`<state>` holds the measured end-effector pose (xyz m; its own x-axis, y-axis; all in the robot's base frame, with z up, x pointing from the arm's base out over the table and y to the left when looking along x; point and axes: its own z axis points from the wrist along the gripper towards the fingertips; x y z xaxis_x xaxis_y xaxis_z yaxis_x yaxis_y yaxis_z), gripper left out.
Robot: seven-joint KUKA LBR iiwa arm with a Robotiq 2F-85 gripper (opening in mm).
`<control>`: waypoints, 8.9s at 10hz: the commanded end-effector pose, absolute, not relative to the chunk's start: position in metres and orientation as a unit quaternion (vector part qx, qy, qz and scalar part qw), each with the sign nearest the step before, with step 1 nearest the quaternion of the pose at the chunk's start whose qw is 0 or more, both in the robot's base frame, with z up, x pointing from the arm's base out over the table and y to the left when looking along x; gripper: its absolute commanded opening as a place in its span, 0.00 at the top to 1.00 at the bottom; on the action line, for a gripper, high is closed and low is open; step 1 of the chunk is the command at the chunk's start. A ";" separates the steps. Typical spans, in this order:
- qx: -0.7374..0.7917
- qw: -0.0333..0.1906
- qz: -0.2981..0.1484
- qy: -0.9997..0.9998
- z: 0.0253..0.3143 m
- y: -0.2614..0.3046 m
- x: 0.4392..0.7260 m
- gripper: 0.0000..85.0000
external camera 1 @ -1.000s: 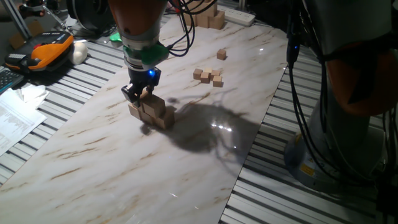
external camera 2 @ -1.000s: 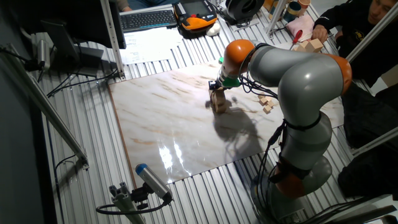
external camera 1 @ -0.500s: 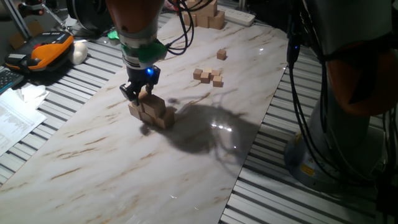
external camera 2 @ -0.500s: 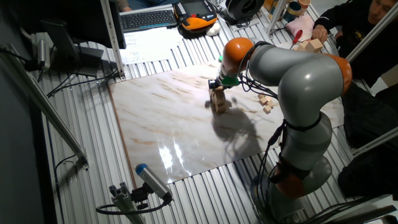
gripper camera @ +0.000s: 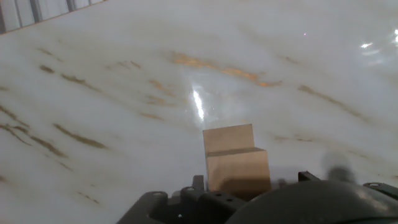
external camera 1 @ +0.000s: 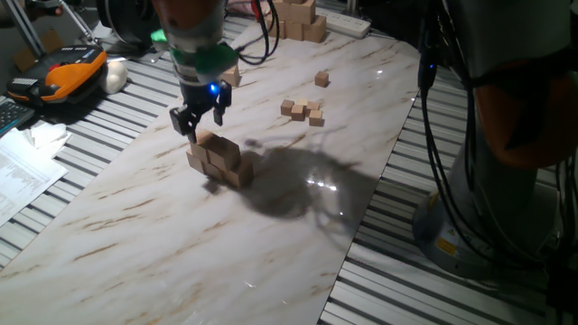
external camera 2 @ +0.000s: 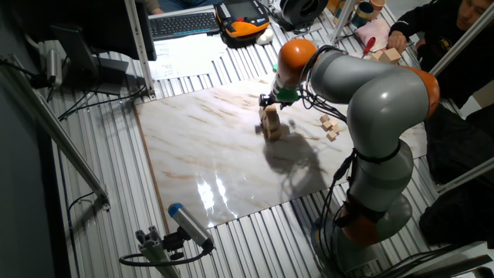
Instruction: Stack the blocks into a pyramid shape
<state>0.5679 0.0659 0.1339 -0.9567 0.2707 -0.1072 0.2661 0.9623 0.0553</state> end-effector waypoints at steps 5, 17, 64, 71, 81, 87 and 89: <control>0.213 0.045 0.027 0.976 0.156 0.042 0.586 0.40; 0.297 0.040 0.016 0.954 0.153 -0.047 0.621 0.20; 0.546 0.052 -0.052 0.835 0.071 -0.223 0.710 0.00; 0.554 0.056 -0.068 0.828 0.050 -0.224 0.709 0.00; 0.484 0.062 -0.026 0.873 0.064 -0.238 0.699 1.00; 0.347 0.090 -0.008 0.934 0.116 -0.184 0.685 1.00; 0.308 0.100 0.005 0.946 0.129 -0.164 0.678 1.00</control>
